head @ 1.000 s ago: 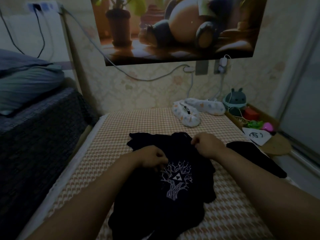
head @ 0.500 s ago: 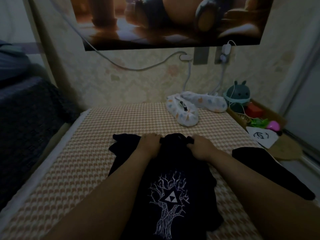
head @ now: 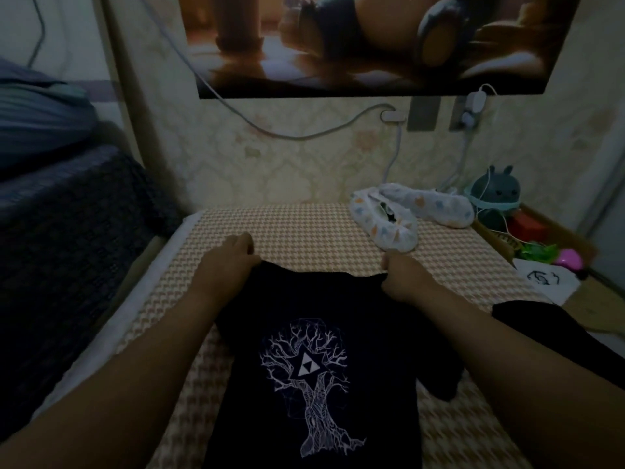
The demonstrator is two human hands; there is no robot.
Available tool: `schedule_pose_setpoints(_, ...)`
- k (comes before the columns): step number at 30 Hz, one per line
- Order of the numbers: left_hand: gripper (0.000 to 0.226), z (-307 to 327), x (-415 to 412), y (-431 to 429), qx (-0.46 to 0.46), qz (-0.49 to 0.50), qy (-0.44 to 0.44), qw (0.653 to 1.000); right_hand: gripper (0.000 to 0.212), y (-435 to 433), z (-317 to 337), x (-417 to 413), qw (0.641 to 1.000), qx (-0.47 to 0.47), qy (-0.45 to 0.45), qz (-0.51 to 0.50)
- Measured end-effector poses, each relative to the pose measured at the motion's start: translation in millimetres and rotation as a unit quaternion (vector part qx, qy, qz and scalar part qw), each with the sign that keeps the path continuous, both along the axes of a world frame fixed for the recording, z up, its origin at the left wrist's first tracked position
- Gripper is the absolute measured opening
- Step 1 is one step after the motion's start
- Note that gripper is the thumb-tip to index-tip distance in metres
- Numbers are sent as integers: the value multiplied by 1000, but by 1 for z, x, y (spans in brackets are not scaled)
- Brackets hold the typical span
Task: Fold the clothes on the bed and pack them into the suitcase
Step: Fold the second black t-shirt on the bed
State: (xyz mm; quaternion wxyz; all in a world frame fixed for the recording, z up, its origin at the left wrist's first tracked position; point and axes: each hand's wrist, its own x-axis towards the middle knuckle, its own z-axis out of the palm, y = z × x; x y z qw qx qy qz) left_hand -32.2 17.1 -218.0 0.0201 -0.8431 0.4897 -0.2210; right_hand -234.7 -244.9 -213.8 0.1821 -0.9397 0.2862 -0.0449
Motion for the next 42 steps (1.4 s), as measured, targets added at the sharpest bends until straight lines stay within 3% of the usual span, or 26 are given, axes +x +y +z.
schedule_pose_setpoints(1, 23, 2, 3, 2, 15, -6, -7, 1000, 4, 3, 1, 5, 999, -28, -37, 5)
schedule_pose_setpoints(3, 20, 10, 9, 2, 15, -9, -23, 1000, 20, 1, 8, 21, 992, -57, -113, 6)
schedule_pose_setpoints(6, 16, 12, 23, -1, -24, 14, -61, 998, 18, -18, 14, 48, 975, -128, -179, -5)
schedule_pose_setpoints(8, 17, 12, 23, -6, -15, 85, -42, 995, 32, -23, 19, 60, 977, -194, -88, 32)
schedule_pose_setpoints(10, 60, 4, 20, -12, 48, 204, 57, 976, 53, -19, 19, 67, 972, -216, 67, 65)
schedule_pose_setpoints(12, 73, -1, 11, -16, 132, 256, 141, 947, 65, -9, 16, 67, 962, -193, 186, 58)
schedule_pose_setpoints(14, 76, -8, 1, -17, 110, 231, 170, 952, 66, 4, 8, 60, 955, -186, 222, 65)
schedule_pose_setpoints(17, 67, -9, -23, -11, 34, 186, 199, 962, 60, 26, 0, 43, 970, -168, 139, 110)
schedule_pose_setpoints(21, 43, -7, -63, 6, -8, 123, 232, 965, 57, 65, 2, 6, 976, -79, 94, 180)
schedule_pose_setpoints(25, 6, -14, -113, 32, -73, 34, 313, 946, 57, 99, 7, -45, 957, -79, 118, 254)
schedule_pose_setpoints(29, 23, -9, -154, 55, 6, -23, 384, 923, 52, 130, 6, -85, 930, -96, 159, 317)
schedule_pose_setpoints(33, 33, 4, -166, 70, 79, -25, 435, 897, 46, 147, 4, -102, 910, -175, 126, 354)
schedule_pose_setpoints(37, 67, 23, -186, 90, 143, 15, 543, 827, 30, 154, -8, -113, 916, -174, 75, 353)
schedule_pose_setpoints(39, 79, 28, -196, 95, 209, 32, 481, 851, 24, 152, -5, -116, 926, -162, 65, 336)
schedule_pose_setpoints(40, 73, 27, -198, 95, 228, 23, 443, 867, 23, 149, 0, -118, 930, -163, 60, 325)
schedule_pose_setpoints(42, 37, 28, -200, 94, 186, -15, 432, 882, 24, 135, 9, -122, 943, -159, 44, 290)
